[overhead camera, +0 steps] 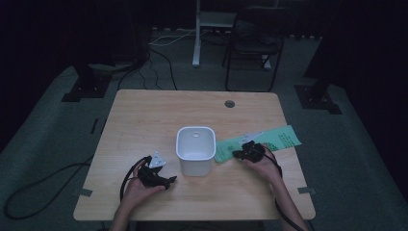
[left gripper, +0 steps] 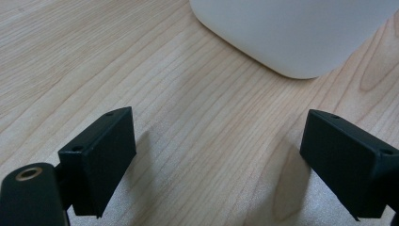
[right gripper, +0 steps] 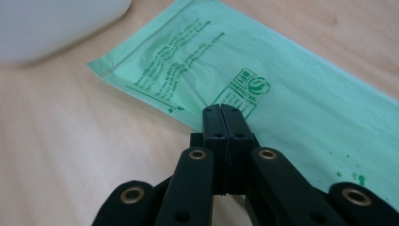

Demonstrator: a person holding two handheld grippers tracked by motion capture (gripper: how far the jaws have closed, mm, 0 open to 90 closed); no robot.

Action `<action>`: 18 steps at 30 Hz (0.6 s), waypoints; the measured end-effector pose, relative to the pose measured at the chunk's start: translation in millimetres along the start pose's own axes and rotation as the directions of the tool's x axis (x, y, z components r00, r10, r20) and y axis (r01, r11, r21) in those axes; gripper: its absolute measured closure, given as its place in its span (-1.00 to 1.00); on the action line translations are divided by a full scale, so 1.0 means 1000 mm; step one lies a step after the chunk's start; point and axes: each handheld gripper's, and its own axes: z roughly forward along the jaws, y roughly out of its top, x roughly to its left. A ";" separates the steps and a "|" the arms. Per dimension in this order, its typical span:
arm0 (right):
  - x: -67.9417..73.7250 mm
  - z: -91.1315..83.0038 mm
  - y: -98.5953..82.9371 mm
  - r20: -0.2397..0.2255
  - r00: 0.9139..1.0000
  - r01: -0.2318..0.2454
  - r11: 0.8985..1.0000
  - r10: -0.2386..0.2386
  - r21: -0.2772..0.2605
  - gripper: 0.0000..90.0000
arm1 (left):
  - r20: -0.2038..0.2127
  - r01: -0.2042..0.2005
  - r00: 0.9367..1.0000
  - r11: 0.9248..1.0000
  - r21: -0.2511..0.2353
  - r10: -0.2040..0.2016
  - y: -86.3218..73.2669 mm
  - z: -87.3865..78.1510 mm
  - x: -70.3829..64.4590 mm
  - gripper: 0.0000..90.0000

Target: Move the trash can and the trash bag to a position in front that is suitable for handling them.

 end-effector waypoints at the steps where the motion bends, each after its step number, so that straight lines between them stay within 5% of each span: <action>1: 0.001 -0.003 -0.003 -0.011 1.000 0.010 1.000 -0.010 0.009 1.00 | 0.000 0.000 1.000 1.000 0.000 0.000 0.000 0.000 0.000 -0.74; 4: 0.005 -0.011 -0.009 -0.039 0.999 0.037 0.999 -0.035 0.035 0.97 | 0.000 0.001 1.000 1.000 -0.001 -0.001 0.000 0.000 0.000 -0.74; 7: 0.003 -0.015 -0.009 -0.020 1.000 0.021 1.000 -0.020 0.016 0.77 | 0.000 0.001 1.000 1.000 -0.001 -0.001 0.000 0.000 0.000 -0.74; 15: -0.018 0.001 0.014 0.083 0.989 -0.115 0.991 0.120 -0.065 0.36 | 0.000 0.001 1.000 1.000 -0.001 -0.001 0.000 0.000 0.000 -0.74; 18: -0.026 0.010 0.019 0.130 0.975 -0.169 0.982 0.178 -0.082 0.33 | 0.000 0.000 1.000 1.000 0.000 0.000 0.000 0.000 0.000 -0.74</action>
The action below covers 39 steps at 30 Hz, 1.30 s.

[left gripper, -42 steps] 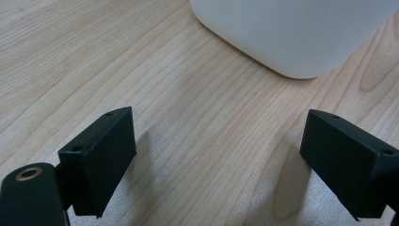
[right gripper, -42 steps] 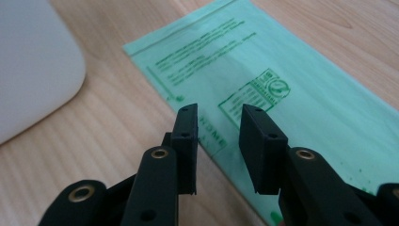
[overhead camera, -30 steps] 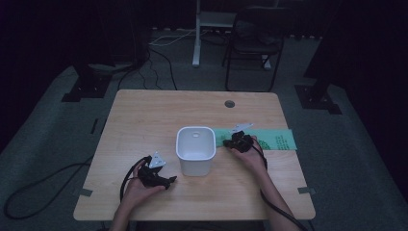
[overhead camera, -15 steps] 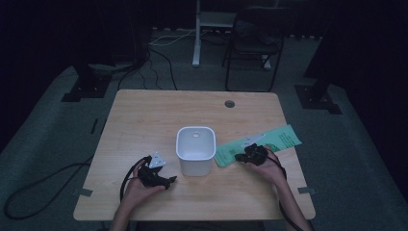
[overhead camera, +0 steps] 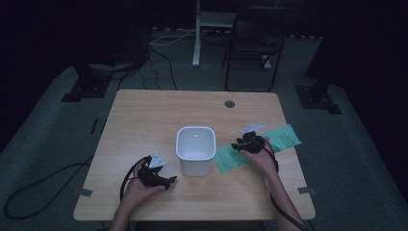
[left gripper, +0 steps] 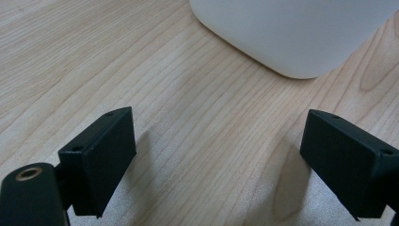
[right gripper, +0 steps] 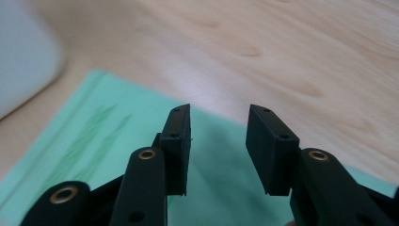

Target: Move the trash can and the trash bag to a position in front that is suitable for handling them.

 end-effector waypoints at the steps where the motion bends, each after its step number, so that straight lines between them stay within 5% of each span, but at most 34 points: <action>1: -0.002 0.004 0.001 0.017 1.000 -0.017 1.000 0.017 0.004 0.33 | 0.000 0.000 1.000 1.000 0.000 0.000 0.000 0.000 0.000 -0.74; 6: -0.003 0.014 0.001 0.049 0.998 -0.035 0.999 0.035 0.007 0.35 | 0.000 0.000 1.000 1.000 0.000 0.000 0.000 0.000 0.000 -0.74; 11: 0.003 0.013 -0.001 0.041 0.999 -0.010 1.000 0.010 -0.002 0.63 | 0.000 0.001 1.000 1.000 0.000 -0.001 0.000 0.000 0.000 -0.74; 17: 0.005 0.013 0.000 0.010 1.000 0.004 1.000 -0.004 0.011 0.99 | 0.000 0.000 1.000 1.000 -0.001 0.000 0.000 0.000 0.000 -0.74; 24: 0.014 0.011 0.000 -0.065 0.995 0.080 0.997 -0.078 0.024 1.00 | 0.000 0.000 1.000 1.000 -0.001 0.000 0.000 0.000 0.000 -0.74; 25: 0.020 0.009 -0.001 -0.092 0.989 0.121 0.992 -0.118 0.028 0.99 | 0.000 0.000 1.000 1.000 0.000 0.000 0.000 0.000 0.000 -0.74; 31: 0.036 0.004 -0.004 -0.149 0.971 0.196 0.979 -0.187 0.048 0.97 | 0.000 0.000 1.000 1.000 -0.001 0.000 0.000 0.000 0.000 -0.74; 39: 0.061 -0.003 -0.014 -0.237 0.945 0.239 0.971 -0.227 0.022 0.94 | 0.000 -0.001 1.000 1.000 0.000 0.001 0.000 0.000 0.000 -0.74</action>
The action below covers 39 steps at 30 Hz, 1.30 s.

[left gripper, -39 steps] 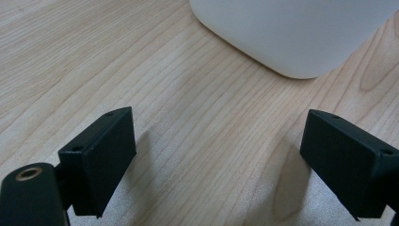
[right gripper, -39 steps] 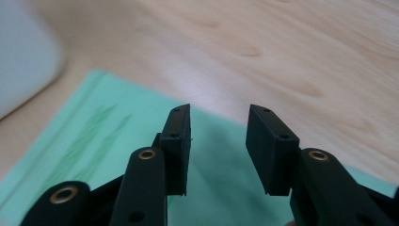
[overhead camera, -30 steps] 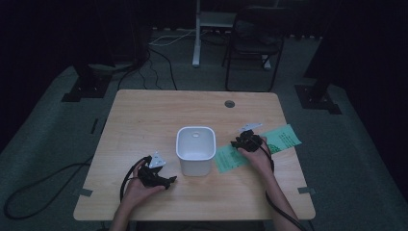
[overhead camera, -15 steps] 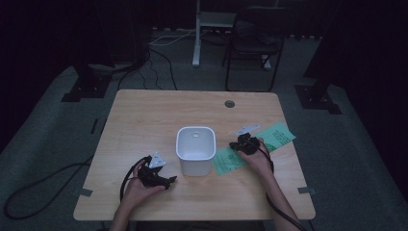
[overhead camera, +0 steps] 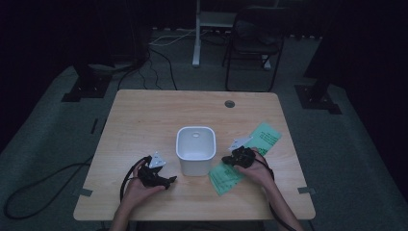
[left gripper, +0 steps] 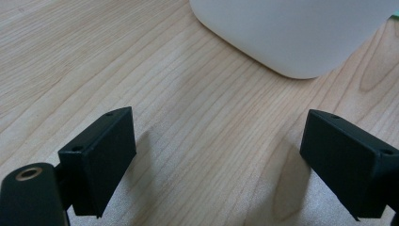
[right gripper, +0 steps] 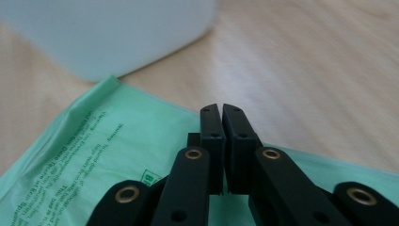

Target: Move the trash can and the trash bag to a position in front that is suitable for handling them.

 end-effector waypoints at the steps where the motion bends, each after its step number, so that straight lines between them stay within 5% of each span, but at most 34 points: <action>1: 0.004 0.000 0.000 -0.009 1.000 0.012 1.000 -0.012 0.004 0.94 | 0.000 0.000 1.000 1.000 0.000 0.000 0.000 0.000 0.000 -0.74; 10: 0.031 -0.004 -0.004 -0.093 0.990 0.106 0.994 -0.104 0.019 0.91 | 0.000 -0.001 1.000 1.000 0.001 0.001 0.000 0.000 0.000 -0.74; 14: 0.034 -0.006 -0.005 -0.098 0.989 0.114 0.993 -0.112 0.013 0.68 | 0.000 -0.001 1.000 1.000 0.001 0.001 0.000 0.000 0.000 -0.74; 17: 0.025 -0.014 -0.006 -0.013 0.999 0.044 0.998 -0.044 -0.035 0.26 | 0.000 -0.001 1.000 1.000 0.000 0.001 0.000 0.000 0.000 -0.74; 18: 0.016 -0.022 -0.010 0.029 0.999 -0.024 0.997 0.026 -0.070 0.12 | 0.000 -0.001 1.000 1.000 0.001 0.001 0.000 0.000 0.000 -0.74; 20: 0.013 -0.024 -0.012 0.045 0.998 -0.046 0.996 0.049 -0.076 0.04 | 0.000 -0.001 1.000 1.000 0.001 0.001 0.000 0.000 0.000 -0.74; 24: -0.004 -0.035 -0.027 0.150 0.978 -0.136 0.988 0.147 -0.079 -0.11 | 0.000 -0.001 1.000 1.000 0.000 0.001 0.000 0.000 0.000 -0.74; 27: -0.016 -0.042 -0.039 0.217 0.950 -0.208 0.973 0.225 -0.096 -0.10 | 0.002 -0.002 1.000 1.000 -0.001 0.002 0.000 0.000 0.000 -0.74; 31: -0.026 -0.049 -0.051 0.248 0.924 -0.266 0.955 0.291 -0.131 -0.11 | 0.006 -0.006 1.000 1.000 0.000 0.006 0.001 0.001 0.000 -0.75; 39: -0.028 -0.048 -0.062 0.292 0.902 -0.301 0.948 0.317 -0.100 -0.24 | 0.018 -0.019 1.000 1.000 0.000 0.019 0.006 0.006 0.000 -0.74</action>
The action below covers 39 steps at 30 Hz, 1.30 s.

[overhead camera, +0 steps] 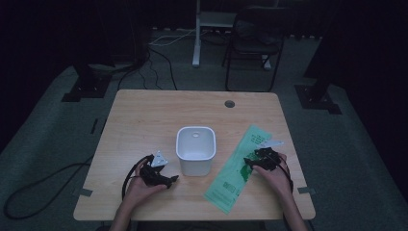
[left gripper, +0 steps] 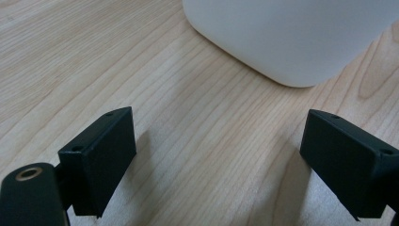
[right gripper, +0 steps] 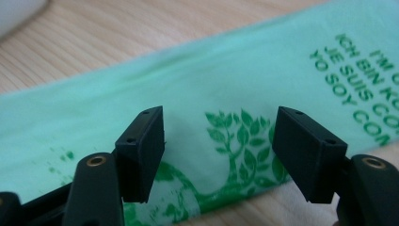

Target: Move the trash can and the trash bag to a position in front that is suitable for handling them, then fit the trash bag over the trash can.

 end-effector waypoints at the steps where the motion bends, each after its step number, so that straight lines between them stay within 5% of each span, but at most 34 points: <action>1: 0.000 0.001 -0.001 0.002 1.000 -0.002 1.000 0.002 0.009 -0.26 | 0.002 -0.002 1.000 1.000 0.000 0.002 0.000 0.000 0.000 -0.74; 22: 0.002 -0.013 0.000 0.036 0.999 -0.010 1.000 0.010 -0.008 -0.28 | 0.008 -0.006 1.000 1.000 -0.001 0.006 0.002 0.002 0.000 -0.74; 32: -0.002 -0.013 -0.008 0.068 0.998 -0.017 0.999 0.015 0.037 -0.52 | 0.008 -0.006 1.000 1.000 -0.001 0.006 0.002 0.002 0.000 -0.74; 39: -0.003 -0.011 -0.011 0.051 0.998 -0.049 0.998 0.047 0.039 -0.56 | 0.008 -0.006 1.000 1.000 -0.001 0.006 0.002 0.002 0.000 -0.74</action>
